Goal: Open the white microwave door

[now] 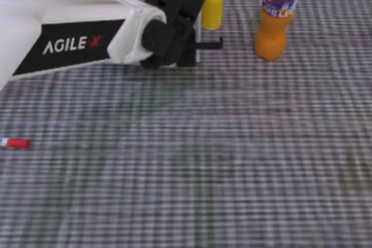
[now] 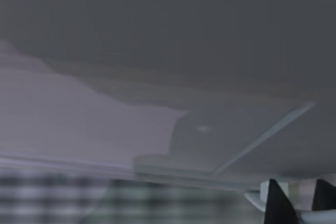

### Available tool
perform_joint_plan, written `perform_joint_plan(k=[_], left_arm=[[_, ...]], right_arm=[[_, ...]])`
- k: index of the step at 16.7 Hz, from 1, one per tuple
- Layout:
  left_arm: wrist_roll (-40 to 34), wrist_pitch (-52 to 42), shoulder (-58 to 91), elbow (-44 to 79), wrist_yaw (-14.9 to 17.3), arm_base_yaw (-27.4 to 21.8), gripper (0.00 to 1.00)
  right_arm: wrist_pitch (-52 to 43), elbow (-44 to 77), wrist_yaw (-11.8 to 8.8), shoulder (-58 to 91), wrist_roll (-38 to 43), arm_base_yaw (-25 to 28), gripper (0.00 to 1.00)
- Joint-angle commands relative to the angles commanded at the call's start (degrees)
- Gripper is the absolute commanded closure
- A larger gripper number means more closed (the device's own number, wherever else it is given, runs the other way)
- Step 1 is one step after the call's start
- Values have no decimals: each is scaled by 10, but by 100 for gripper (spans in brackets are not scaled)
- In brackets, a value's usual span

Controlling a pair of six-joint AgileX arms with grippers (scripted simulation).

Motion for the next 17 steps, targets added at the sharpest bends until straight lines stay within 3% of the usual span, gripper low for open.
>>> perform_joint_plan(k=[17], left_arm=[[14, 8, -8, -17, 7, 2, 100]], right_arm=[[0, 0, 0, 0, 0, 0, 0]])
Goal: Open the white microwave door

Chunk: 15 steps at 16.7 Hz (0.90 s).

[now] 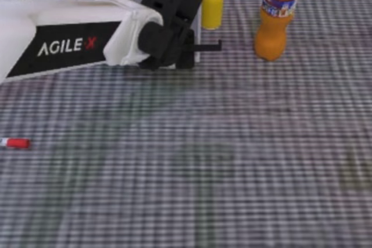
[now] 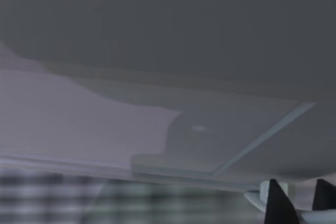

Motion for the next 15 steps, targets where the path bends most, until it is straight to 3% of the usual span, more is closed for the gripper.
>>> perform_joint_plan(k=[15], left_arm=[[14, 12, -12, -17, 13, 0, 100]], right_arm=[[0, 0, 0, 0, 0, 0, 0]])
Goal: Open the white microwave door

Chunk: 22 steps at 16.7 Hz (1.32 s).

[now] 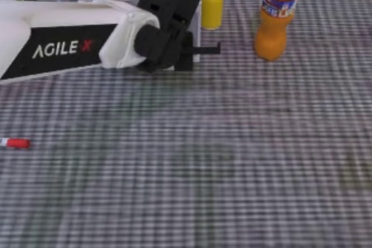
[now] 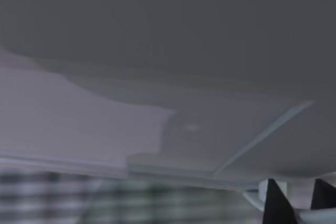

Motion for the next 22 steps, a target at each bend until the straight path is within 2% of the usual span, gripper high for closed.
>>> perform_joint_plan(k=[4, 22], left_arm=[[19, 12, -13, -22, 11, 5, 100], [19, 12, -13, -22, 11, 5, 100]], right_arm=[[0, 0, 0, 0, 0, 0, 0], [0, 0, 0, 0, 0, 0, 0]])
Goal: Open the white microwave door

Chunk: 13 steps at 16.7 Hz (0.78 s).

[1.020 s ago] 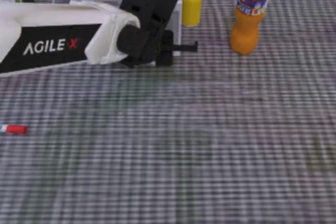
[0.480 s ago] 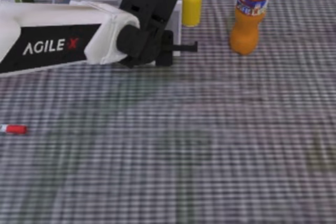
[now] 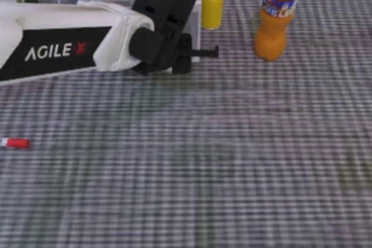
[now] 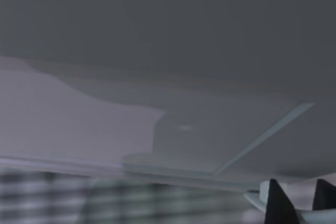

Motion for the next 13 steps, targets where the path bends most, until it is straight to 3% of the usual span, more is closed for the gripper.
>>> perform_joint_plan(k=[6, 13], left_arm=[[0, 0, 0, 0, 0, 0, 100], [26, 19, -22, -26, 21, 4, 100]], right_arm=[[0, 0, 0, 0, 0, 0, 0], [0, 0, 0, 0, 0, 0, 0]])
